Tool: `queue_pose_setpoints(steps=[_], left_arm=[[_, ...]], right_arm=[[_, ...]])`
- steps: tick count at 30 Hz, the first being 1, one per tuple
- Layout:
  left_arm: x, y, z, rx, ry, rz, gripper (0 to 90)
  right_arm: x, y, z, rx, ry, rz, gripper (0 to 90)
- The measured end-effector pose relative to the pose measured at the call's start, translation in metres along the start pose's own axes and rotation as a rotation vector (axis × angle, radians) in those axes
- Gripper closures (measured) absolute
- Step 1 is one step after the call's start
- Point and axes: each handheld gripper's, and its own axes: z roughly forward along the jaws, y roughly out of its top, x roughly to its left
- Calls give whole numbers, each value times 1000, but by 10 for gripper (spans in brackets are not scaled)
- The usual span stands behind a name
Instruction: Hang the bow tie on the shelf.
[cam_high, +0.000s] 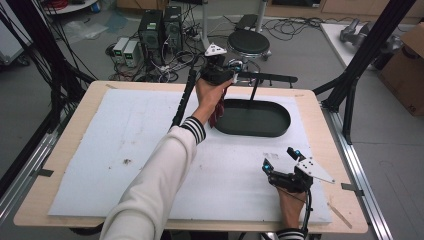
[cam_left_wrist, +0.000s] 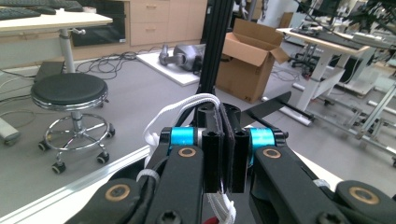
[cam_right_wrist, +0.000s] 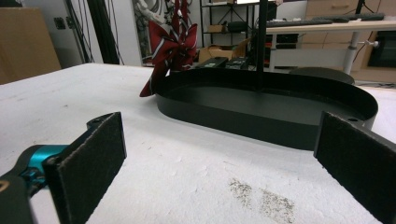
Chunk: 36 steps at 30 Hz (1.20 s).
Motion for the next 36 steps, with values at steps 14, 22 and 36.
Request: queue_pose_setpoints(steps=[14, 22, 36], left_arm=[[-5, -14, 12, 59, -25, -14, 873], [-5, -15, 13, 72, -35, -21, 836], [-2, -13, 9, 82, -121, -85, 533]], right_arm=[[0, 0, 0, -1, 0, -1, 12], [0, 0, 0, 1, 1, 1, 12], [0, 0, 0, 0, 0, 3, 12]])
